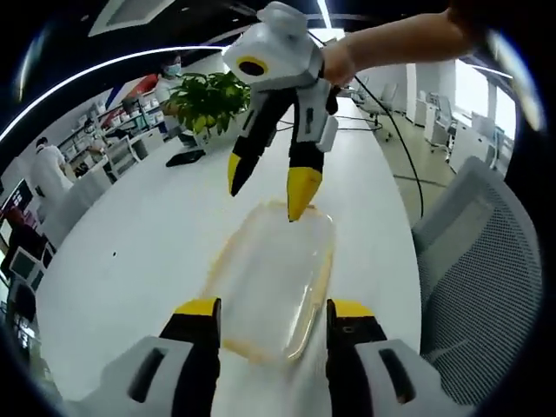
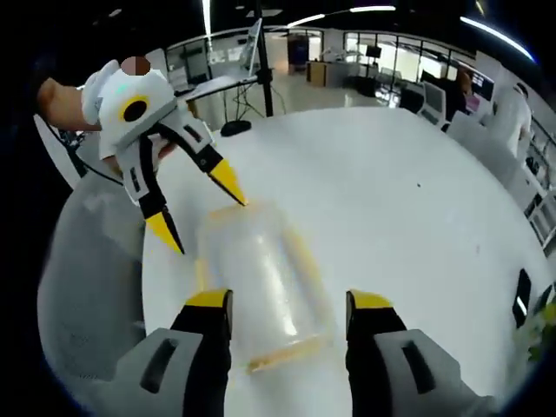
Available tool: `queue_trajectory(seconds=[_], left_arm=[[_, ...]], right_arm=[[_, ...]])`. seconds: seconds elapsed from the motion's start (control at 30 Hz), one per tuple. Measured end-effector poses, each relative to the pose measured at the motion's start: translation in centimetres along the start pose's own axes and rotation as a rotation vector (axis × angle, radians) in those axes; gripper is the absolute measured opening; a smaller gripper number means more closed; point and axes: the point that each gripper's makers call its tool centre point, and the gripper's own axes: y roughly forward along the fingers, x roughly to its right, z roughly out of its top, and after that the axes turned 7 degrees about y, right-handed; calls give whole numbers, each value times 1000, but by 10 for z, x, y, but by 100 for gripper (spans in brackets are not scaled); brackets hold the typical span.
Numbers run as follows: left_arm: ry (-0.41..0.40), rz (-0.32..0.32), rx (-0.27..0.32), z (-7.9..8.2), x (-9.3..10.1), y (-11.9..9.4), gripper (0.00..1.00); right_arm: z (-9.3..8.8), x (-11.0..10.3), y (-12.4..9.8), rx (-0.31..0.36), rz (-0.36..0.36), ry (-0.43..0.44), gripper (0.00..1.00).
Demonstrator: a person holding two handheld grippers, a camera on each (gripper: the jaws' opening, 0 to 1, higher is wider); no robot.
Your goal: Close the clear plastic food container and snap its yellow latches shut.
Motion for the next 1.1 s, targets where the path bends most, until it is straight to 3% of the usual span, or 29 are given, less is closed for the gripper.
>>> queue_trajectory(seconds=[0.7,1.1], left_arm=[[-138,53,-23,-35,-4,-4,46],[-183,48,-24,-40,0,6,42]], right_arm=[[-51,-19,-7,38,-89,66,51],[-66,-20,4,40,-130,74,46]])
